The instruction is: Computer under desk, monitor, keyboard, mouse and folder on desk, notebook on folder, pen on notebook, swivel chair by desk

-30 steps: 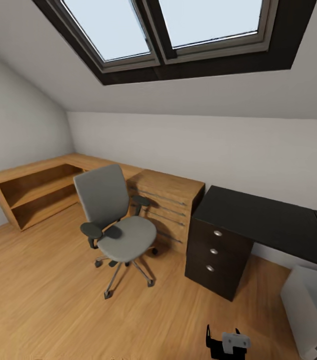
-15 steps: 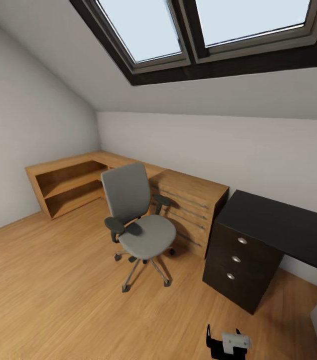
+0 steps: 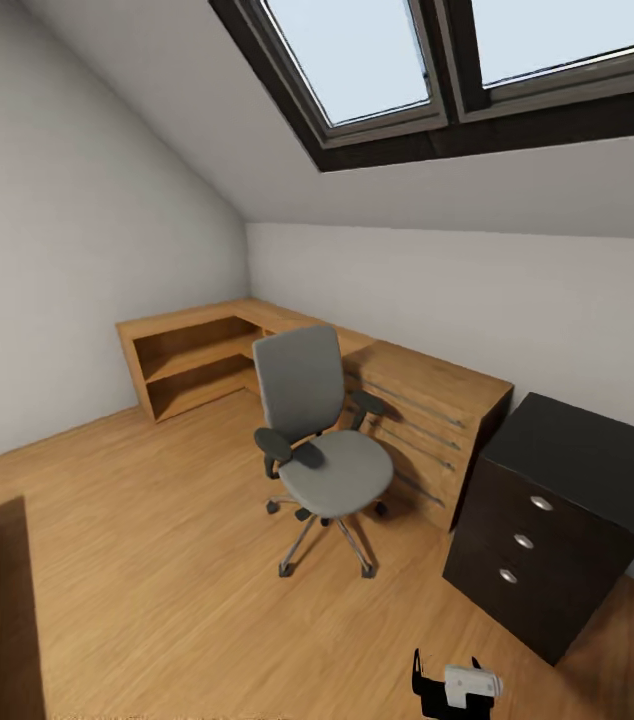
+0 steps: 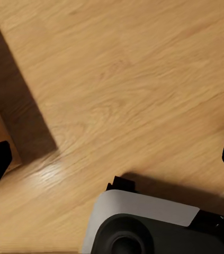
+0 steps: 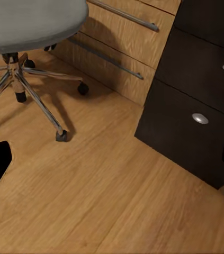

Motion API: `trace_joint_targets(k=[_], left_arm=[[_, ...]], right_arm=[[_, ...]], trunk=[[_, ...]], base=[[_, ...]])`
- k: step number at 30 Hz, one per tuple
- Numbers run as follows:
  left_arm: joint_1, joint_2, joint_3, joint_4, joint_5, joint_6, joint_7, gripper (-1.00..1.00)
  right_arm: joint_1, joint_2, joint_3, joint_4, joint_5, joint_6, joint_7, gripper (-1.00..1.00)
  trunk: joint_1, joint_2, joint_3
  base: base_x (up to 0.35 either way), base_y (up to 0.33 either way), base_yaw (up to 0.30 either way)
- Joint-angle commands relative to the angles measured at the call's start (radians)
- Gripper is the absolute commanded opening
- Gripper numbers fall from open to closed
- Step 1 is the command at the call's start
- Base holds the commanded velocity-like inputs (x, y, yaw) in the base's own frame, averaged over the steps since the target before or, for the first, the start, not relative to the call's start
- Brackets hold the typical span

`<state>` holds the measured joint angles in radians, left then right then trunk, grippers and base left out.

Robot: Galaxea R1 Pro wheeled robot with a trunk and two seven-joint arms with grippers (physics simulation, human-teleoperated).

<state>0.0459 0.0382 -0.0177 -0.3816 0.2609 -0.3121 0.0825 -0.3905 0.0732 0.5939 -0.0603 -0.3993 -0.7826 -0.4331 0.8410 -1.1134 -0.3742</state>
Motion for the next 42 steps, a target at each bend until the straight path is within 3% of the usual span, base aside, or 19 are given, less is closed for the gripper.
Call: trace_joint_targets(k=[1,19,42], left_arm=[[0.000,0.000,-0.002,-0.002,0.001,-0.001,0.004,1.00],[0.000,-0.003,-0.002,-0.002,0.000,-0.001,0.003,1.00],[0.001,-0.002,-0.002,-0.002,0.001,-0.001,0.005,1.00]], right_arm=[[-0.001,0.000,0.009,0.000,-0.004,-0.001,-0.006,1.00],[-0.001,0.000,0.010,0.001,-0.002,-0.002,-0.007,1.00],[-0.001,0.000,0.009,0.002,-0.002,-0.001,-0.007,1.00]], trunk=[[0.000,-0.001,-0.001],[0.000,-0.001,-0.009],[0.000,-0.001,-0.018]], base=[[0.000,0.000,0.300],[0.017,0.000,0.300],[0.315,0.000,0.300]])
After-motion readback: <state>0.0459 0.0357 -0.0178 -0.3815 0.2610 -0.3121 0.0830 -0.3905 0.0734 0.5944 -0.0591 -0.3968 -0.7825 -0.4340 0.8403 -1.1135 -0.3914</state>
